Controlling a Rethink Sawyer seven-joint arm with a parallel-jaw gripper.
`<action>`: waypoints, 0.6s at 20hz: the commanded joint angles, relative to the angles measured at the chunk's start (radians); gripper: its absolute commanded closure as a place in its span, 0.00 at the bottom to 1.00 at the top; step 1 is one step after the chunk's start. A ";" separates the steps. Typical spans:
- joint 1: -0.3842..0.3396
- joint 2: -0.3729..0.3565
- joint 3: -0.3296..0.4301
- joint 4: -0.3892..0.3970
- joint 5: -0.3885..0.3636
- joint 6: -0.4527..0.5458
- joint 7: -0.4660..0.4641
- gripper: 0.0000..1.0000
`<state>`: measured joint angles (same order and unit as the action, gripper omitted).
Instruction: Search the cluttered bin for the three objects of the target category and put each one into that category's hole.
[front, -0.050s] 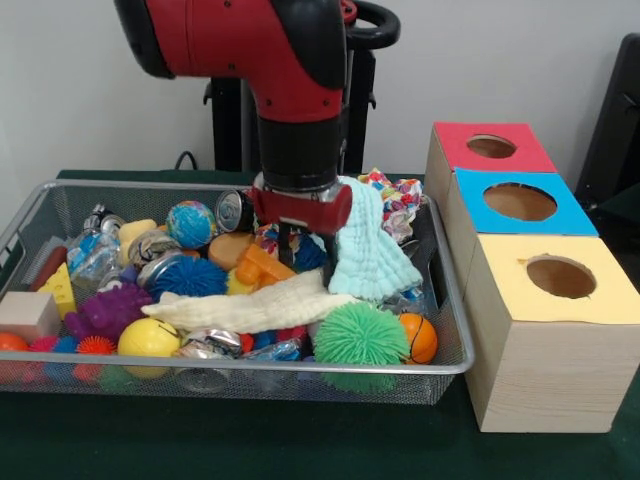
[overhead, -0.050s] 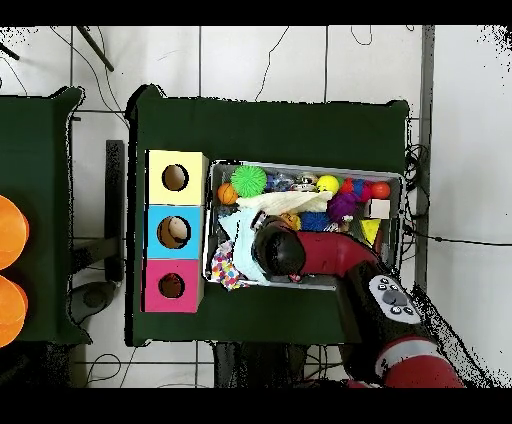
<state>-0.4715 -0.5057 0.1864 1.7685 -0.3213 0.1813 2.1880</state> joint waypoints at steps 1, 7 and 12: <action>-0.006 0.226 0.027 -0.064 0.042 -0.143 0.149 0.00; -0.006 0.245 0.024 -0.078 0.061 -0.161 0.114 0.00; -0.005 0.253 0.020 -0.081 0.061 -0.177 0.112 0.00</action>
<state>-0.4752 -0.4297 0.1788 1.7618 -0.2986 0.0304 2.1880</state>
